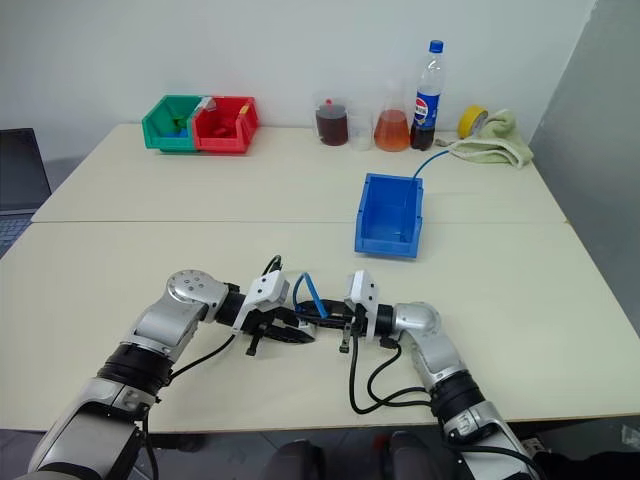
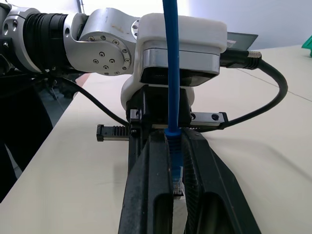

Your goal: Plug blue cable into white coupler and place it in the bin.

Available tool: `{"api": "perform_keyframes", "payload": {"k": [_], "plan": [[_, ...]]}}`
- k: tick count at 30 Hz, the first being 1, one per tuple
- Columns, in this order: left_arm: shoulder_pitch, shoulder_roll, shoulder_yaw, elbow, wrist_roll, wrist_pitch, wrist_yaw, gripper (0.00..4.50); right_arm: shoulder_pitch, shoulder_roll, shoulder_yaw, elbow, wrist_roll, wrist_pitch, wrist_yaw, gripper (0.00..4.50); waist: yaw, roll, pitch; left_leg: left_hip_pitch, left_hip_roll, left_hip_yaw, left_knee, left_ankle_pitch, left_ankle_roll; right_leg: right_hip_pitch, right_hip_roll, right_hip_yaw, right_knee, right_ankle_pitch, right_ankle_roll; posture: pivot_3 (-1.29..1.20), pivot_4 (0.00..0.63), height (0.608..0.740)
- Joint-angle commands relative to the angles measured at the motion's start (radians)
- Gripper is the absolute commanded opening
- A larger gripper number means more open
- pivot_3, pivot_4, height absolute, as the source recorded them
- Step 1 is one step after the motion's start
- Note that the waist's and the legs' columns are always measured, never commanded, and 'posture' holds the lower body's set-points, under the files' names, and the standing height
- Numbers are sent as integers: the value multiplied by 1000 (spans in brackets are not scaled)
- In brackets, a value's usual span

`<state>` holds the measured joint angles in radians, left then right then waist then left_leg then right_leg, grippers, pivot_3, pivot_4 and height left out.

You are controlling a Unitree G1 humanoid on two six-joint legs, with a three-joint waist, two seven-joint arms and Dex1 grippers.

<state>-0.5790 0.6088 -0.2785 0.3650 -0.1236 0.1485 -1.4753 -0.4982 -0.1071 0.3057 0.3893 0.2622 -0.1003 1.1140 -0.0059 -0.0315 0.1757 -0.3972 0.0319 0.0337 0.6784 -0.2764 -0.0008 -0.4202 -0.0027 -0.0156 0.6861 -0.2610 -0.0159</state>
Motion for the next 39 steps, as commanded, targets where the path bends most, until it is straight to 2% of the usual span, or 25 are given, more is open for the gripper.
{"api": "perform_keyframes", "payload": {"k": [1,7,18,27,39], "plan": [[-14,3,14,-28,-14,-36,-9,795,-11,1,21,21,4,61,53,53,0,0,0,0,0,0,0,0,0,0,0,0,0,0,0,0,150,740],[-5,9,18,-27,-8,-57,-14,795,-7,-20,27,44,-19,21,108,53,0,0,0,1,0,0,1,0,0,0,0,1,3,0,-1,0,150,740],[-3,5,23,-24,-9,-59,-8,795,-21,-38,6,76,-28,18,117,53,0,0,0,2,0,1,1,0,0,0,0,1,4,0,-1,0,150,740],[-12,-2,25,-12,-7,-69,-1,795,-14,-63,58,126,-119,-24,91,53,0,0,0,3,0,1,1,0,0,0,0,2,5,0,-1,0,150,740],[0,4,27,-24,-10,-68,7,795,-9,-81,93,142,-126,13,120,53,-2,0,0,7,-1,3,1,1,1,2,0,3,9,-1,-1,0,150,740]]}}
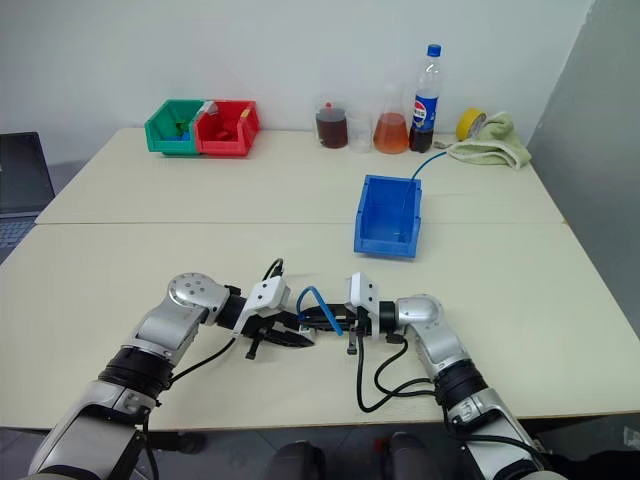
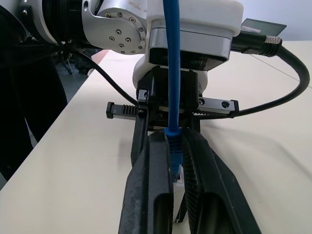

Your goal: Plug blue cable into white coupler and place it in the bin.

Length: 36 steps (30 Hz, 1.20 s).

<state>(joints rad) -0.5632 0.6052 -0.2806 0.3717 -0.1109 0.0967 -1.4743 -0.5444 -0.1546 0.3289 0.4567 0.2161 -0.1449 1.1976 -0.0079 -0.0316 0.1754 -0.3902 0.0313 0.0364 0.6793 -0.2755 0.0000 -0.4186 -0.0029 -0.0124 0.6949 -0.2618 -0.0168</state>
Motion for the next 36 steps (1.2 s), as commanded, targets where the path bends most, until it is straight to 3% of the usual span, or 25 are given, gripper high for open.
{"api": "perform_keyframes", "payload": {"k": [1,17,36], "plan": [[-15,8,30,-30,-22,-18,6,795,37,-36,73,78,-82,54,43,53,0,0,0,0,0,0,0,0,0,0,0,0,0,0,0,0,150,740],[-19,10,33,-23,-23,-27,6,795,71,-47,97,47,-79,160,45,53,0,0,-2,1,0,1,0,0,0,0,0,0,0,-1,0,0,150,740],[-4,13,39,-37,-27,-24,20,795,37,-19,77,107,-84,153,4,53,-2,1,-2,11,1,0,-1,0,0,9,0,0,0,-4,3,0,150,740]]}}
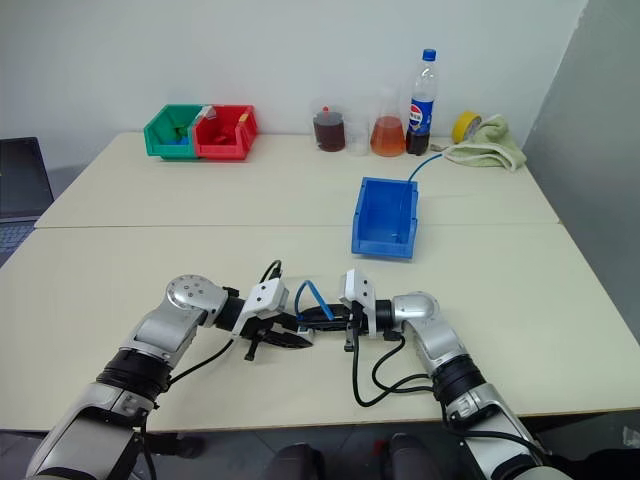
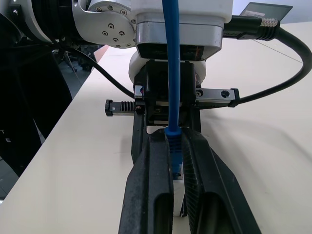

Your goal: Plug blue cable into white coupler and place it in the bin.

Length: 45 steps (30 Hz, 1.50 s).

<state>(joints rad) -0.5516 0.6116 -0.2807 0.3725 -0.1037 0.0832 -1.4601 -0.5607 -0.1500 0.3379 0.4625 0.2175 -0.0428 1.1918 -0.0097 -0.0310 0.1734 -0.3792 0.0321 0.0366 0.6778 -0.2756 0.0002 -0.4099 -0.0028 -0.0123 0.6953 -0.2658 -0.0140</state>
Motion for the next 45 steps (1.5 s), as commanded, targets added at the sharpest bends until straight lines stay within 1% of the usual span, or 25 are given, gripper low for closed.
{"api": "perform_keyframes", "payload": {"k": [1,5,7,9,10,11,16,22,27,30,33,35,38,41,45], "plan": [[-15,8,40,-38,-33,-12,7,795,51,-23,63,98,-81,49,10,53,0,0,0,0,0,0,0,0,0,0,0,0,0,0,0,0,150,740],[-16,8,40,-35,-29,-18,14,795,37,-18,50,90,-72,41,6,53,0,0,0,0,0,0,0,0,0,0,0,0,0,0,0,0,150,740],[-16,5,44,-37,-33,-19,19,1501,31,-16,46,85,-70,38,2,53,0,0,0,0,0,0,0,0,0,0,0,0,0,0,0,0,150,740],[-16,1,49,-42,-39,-22,28,1913,29,-14,42,80,-68,39,-2,53,0,0,0,0,0,0,0,0,0,0,0,0,0,0,0,0,150,740],[-16,-1,51,-43,-40,-25,35,2030,28,-14,41,78,-67,40,-3,53,0,1,0,0,0,0,0,0,0,0,0,0,0,0,0,0,150,740],[-16,-2,52,-44,-40,-27,39,2413,28,-14,40,77,-67,40,-4,53,0,1,-1,1,0,0,0,0,0,1,0,0,0,0,0,0,150,740],[-8,5,59,-57,-47,-24,38,3361,31,-19,37,70,-64,42,-5,53,0,1,-1,1,0,0,0,0,0,1,0,0,0,0,0,0,150,740],[98,103,98,-264,-128,99,0,4475,12,-29,-7,38,-35,77,-34,53,-12,1,0,1,1,0,-1,0,0,1,0,0,-1,0,0,0,150,740],[234,212,220,-454,-236,248,46,4475,23,-47,-66,-74,14,161,-67,53,-17,2,0,0,1,-1,-2,0,0,1,0,-1,-2,-1,-1,0,150,740],[295,232,294,-527,-279,318,115,4475,41,-64,-91,-159,46,219,-90,53,-13,3,1,-1,1,-2,-2,0,0,0,-1,-2,-3,-1,-1,0,150,740],[362,194,390,-622,-321,393,258,4475,65,-85,-130,-307,93,321,-139,53,-14,4,3,-3,1,-2,-3,0,0,0,-1,-2,-6,-1,-1,0,150,740],[400,161,423,-707,-368,458,337,4475,71,-91,-157,-387,125,399,-188,53,-13,4,4,-5,1,-2,-4,0,0,-1,-2,-2,-8,0,0,0,150,740],[440,130,444,-798,-414,520,411,4475,71,-91,-185,-463,156,484,-245,53,-14,3,4,-6,0,-2,-8,0,0,-1,-2,-2,-14,1,2,0,150,740],[495,39,452,-911,-461,570,554,4475,32,-65,-251,-556,205,619,-378,53,-16,3,4,-5,0,-1,-13,0,0,-2,-3,-1,-16,1,2,0,150,740],[505,-40,438,-977,-470,592,675,4475,-17,-75,-283,-584,183,704,-492,53,-17,2,4,-5,0,-1,-15,0,-1,-3,-3,-1,-15,1,1,0,150,740]]}}
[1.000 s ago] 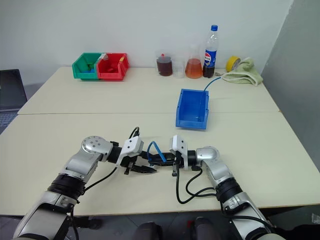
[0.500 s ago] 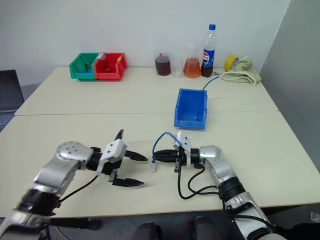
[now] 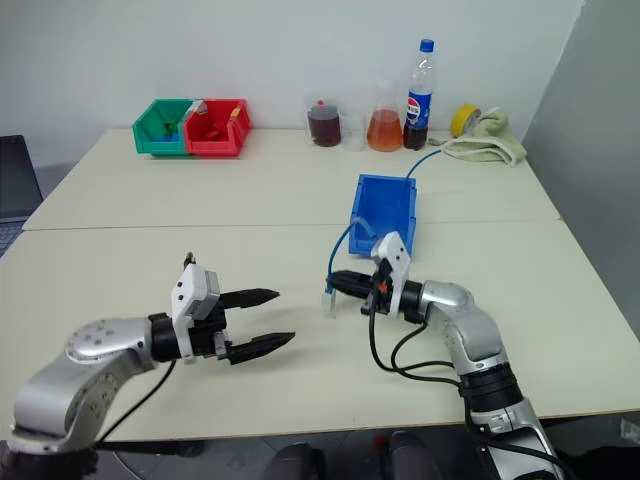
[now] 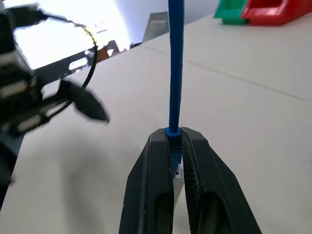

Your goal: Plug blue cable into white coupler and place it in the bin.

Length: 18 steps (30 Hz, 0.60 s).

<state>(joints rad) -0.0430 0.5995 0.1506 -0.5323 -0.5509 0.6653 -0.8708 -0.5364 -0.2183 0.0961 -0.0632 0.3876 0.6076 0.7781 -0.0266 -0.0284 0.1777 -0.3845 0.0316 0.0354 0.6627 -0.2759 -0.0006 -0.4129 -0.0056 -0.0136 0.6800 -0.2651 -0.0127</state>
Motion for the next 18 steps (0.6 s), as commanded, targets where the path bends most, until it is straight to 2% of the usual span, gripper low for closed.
{"api": "perform_keyframes", "payload": {"k": [1,4,11,18], "plan": [[-10,-51,0,-82,-22,14,119,4475,-69,-11,-54,-41,-5,77,-122,53,0,0,0,0,0,0,0,0,0,0,0,0,0,0,0,0,150,740],[-26,-99,-13,-93,-11,18,202,4475,-155,-43,-80,37,-55,112,-202,53,0,0,0,1,0,0,0,0,0,0,0,0,0,0,0,0,150,740],[-34,-134,-57,-90,13,8,285,4475,-338,-97,-87,274,-107,146,-248,53,-2,0,0,1,-1,2,0,0,0,0,0,1,-1,0,0,0,150,740],[-80,-134,-100,-66,27,-2,304,4475,-508,-111,-64,572,-157,138,-222,53,-3,0,0,-1,-1,3,-1,0,0,-1,1,2,-1,2,-5,0,150,740]]}}
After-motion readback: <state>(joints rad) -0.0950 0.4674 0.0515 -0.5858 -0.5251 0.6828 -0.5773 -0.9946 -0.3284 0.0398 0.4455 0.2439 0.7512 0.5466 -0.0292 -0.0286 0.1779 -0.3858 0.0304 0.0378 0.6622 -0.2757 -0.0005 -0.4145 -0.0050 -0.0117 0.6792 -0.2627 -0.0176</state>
